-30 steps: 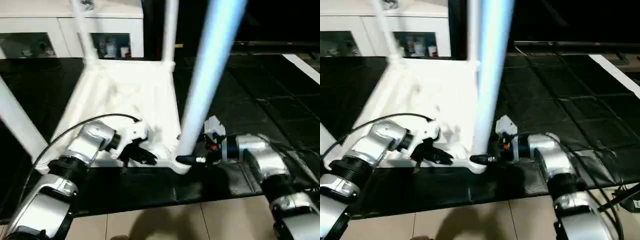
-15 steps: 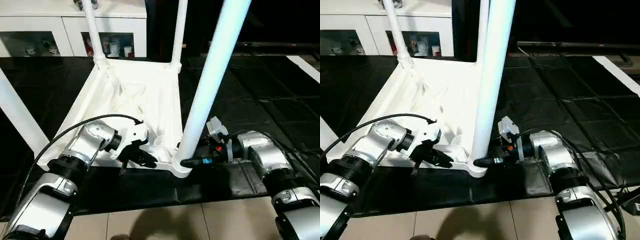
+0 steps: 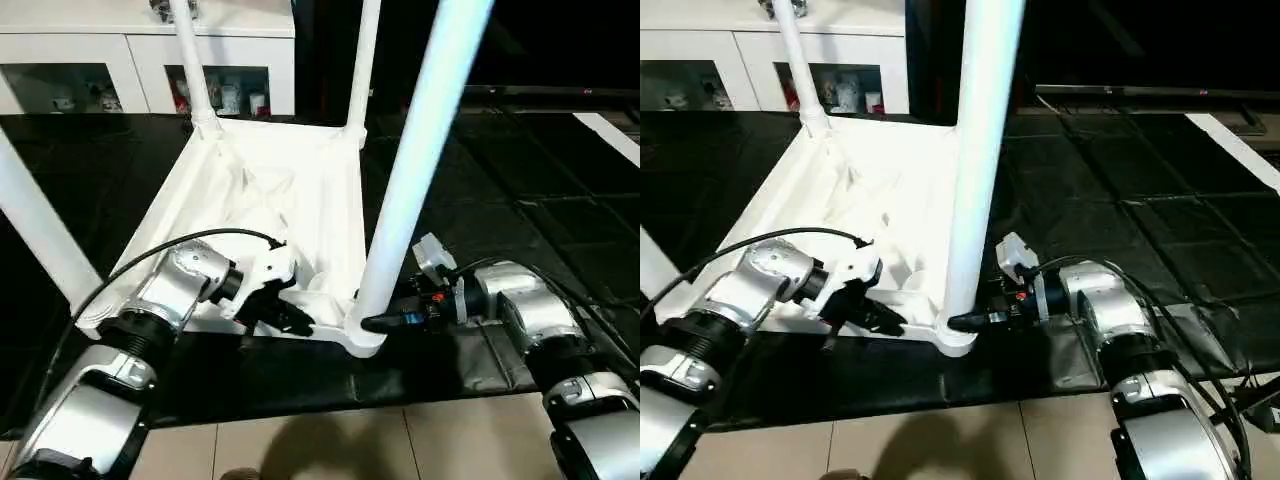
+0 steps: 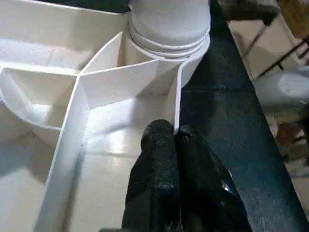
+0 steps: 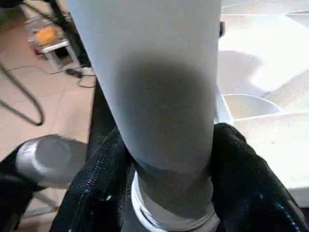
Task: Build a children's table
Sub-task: Rotate leg to tighten
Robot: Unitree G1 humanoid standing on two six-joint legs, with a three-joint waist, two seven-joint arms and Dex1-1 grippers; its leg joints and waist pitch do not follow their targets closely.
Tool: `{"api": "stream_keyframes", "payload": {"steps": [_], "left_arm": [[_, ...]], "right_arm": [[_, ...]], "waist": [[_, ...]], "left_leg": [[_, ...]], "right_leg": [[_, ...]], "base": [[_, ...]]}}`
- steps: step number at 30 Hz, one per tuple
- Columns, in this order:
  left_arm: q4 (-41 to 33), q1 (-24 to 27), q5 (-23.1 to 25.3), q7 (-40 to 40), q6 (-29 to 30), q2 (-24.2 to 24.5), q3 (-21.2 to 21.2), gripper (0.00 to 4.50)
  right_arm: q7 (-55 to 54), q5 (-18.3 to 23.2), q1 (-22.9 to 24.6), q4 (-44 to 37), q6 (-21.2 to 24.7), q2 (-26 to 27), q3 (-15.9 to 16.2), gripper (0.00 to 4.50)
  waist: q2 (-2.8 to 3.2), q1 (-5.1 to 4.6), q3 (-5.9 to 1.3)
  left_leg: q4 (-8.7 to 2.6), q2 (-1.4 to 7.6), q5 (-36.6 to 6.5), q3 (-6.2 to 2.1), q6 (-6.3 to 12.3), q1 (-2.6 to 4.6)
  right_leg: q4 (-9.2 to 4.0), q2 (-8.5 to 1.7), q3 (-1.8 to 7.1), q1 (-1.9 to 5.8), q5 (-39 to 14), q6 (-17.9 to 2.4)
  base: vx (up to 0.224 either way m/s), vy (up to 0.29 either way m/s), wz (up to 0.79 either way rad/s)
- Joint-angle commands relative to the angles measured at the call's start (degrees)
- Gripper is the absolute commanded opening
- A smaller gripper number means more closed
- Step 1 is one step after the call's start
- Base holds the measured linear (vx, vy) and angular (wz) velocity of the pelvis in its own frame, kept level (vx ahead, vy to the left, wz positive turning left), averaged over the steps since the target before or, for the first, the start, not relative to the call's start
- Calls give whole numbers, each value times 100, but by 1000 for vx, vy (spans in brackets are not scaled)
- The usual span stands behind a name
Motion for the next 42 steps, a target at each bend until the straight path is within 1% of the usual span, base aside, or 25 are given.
{"api": "stream_keyframes", "payload": {"steps": [1,3,4,5,7,9,11,12,13,14,16,17,18,20,21,25,27,28,31,33,34,36,40,41,42], "left_arm": [[5,-102,-60,812,352,-324,176,0],[-23,-125,-109,1332,620,-529,354,0],[-51,-138,-152,1588,769,-662,449,0],[-53,-159,-181,1862,878,-793,543,0],[-5,-228,-239,2464,1034,-1099,739,0],[-5,-260,-282,2706,1181,-1269,823,0],[31,-307,-316,2988,1227,-1408,923,0],[157,-428,-349,3562,1240,-1670,1094,0],[193,-455,-337,3667,1223,-1713,1109,0],[333,-560,-292,4071,1154,-1876,1169,0],[407,-616,-265,4271,1116,-1956,1185,0],[405,-617,-263,4281,1121,-1962,1183,0],[394,-617,-256,4291,1140,-1969,1177,0],[350,-614,-208,4318,1199,-1970,1176,0],[345,-613,-186,4320,1209,-1956,1181,0],[328,-576,-93,4251,1228,-1829,1173,0],[360,-539,-12,4075,1149,-1658,1079,0],[372,-537,-4,4058,1144,-1637,1062,0],[297,-370,91,3439,910,-1240,814,0],[238,-318,93,3249,898,-1161,757,0],[144,-231,93,2957,854,-1029,674,0],[21,-134,78,2483,813,-817,553,0],[-104,-23,69,1834,633,-540,372,0],[-167,22,31,1399,504,-377,258,0],[-167,22,31,1399,504,-377,258,0]], "right_arm": [[-750,8,234,-233,353,279,-49,204],[-1463,-44,414,-417,425,536,-147,204],[-1908,-82,457,-425,473,708,-219,203],[-2329,-109,482,-408,531,875,-290,202],[-3306,-169,466,-269,688,1257,-463,201],[-3925,-183,390,-84,757,1495,-591,200],[-4298,-166,315,69,793,1654,-676,200],[-5013,-182,153,385,704,1954,-789,200],[-5136,-202,116,437,685,2011,-792,200],[-5599,-281,-30,640,611,2228,-795,200],[-5773,-387,-118,699,561,2336,-740,200],[-5778,-417,-116,678,547,2341,-725,200],[-5788,-482,-103,617,520,2348,-696,235],[-5870,-337,-136,515,560,2417,-915,269],[-5904,-317,-138,482,575,2434,-967,269],[-5998,-291,-104,425,554,2430,-1033,313],[-5990,-310,-96,479,379,2340,-1032,318],[-5988,-318,-98,491,340,2325,-1019,337],[-5406,-377,91,293,102,1911,-881,362],[-5267,-377,126,244,109,1823,-902,378],[-4975,-356,186,142,91,1644,-932,392],[-4476,-292,267,-37,88,1315,-949,404],[-3618,-77,371,-322,152,916,-940,429],[-2975,52,451,-545,180,646,-852,429],[-2975,52,451,-545,180,646,-852,429]], "waist": [[7,-52,-330],[-9,-84,-296],[-20,-117,-278],[-4,-174,-278],[-21,-292,-262],[-11,-371,-274],[12,-417,-296],[17,-448,-292],[14,-479,-292],[2,-486,-297],[24,-511,-296],[40,-506,-301],[15,-493,-306],[5,-478,-315],[3,-470,-320],[1,-467,-319],[16,-467,-319],[16,-475,-315],[3,-460,-328],[7,-463,-333],[13,-455,-338],[17,-448,-344],[28,-399,-346],[50,-368,-344],[43,-325,-342]], "left_leg": [[-373,219,-1268,-22,172,86],[-395,196,-1526,-44,74,92],[-411,176,-1684,-56,16,97],[-410,162,-1776,-75,-45,106],[-411,120,-1830,-103,-121,74],[-394,95,-1905,-113,-66,77],[-410,110,-1830,-124,-10,59],[-419,117,-1867,-116,9,77],[-404,104,-1924,-111,-6,123],[-400,98,-1915,-107,13,110],[-413,109,-1957,-102,47,116],[-417,108,-1946,-100,72,112],[-415,105,-1870,-79,126,109],[-417,97,-1655,-66,200,81],[-411,101,-1566,-56,234,76],[-417,102,-1444,-50,248,61],[-431,110,-1432,-57,241,55],[-436,115,-1460,-58,220,59],[-431,116,-1448,-56,239,60],[-433,133,-1326,-56,286,35],[-422,140,-1268,-42,298,58],[-415,134,-1180,-37,359,44],[-405,157,-1096,-22,405,72],[-411,162,-1151,-30,412,66],[-402,180,-1146,-14,436,72]], "right_leg": [[-430,-441,311,287,-1673,-1128],[-485,-451,300,284,-2190,-954],[-538,-455,285,280,-2604,-784],[-569,-471,280,274,-2856,-688],[-619,-462,226,286,-3296,-486],[-687,-463,205,277,-3516,-333],[-672,-452,203,288,-3227,-399],[-672,-432,199,261,-3071,-470],[-682,-430,195,232,-3028,-546],[-673,-424,199,240,-2974,-568],[-660,-416,217,231,-2777,-643],[-655,-415,223,243,-2692,-662],[-648,-408,247,243,-2508,-692],[-610,-411,271,276,-2248,-769],[-599,-415,284,282,-2136,-806],[-583,-411,279,295,-2062,-848],[-588,-416,280,300,-2093,-832],[-588,-414,281,294,-2105,-827],[-591,-424,288,301,-2100,-804],[-544,-420,301,326,-1761,-899],[-525,-417,310,307,-1546,-992],[-494,-415,304,337,-1324,-1093],[-477,-415,314,318,-1143,-1212],[-476,-402,298,339,-1147,-1229],[-464,-394,304,337,-1097,-1211]], "base": [[0,0,0],[0,0,0],[0,0,0],[0,0,0],[0,0,0],[-15,8,-9],[0,0,0],[0,0,0],[0,0,0],[0,0,0],[0,0,0],[0,0,0],[0,0,0],[0,0,0],[0,0,0],[0,0,0],[0,0,0],[0,0,0],[0,0,0],[0,0,0],[0,0,0],[0,0,0],[0,0,0],[0,0,0],[0,0,0]]}}
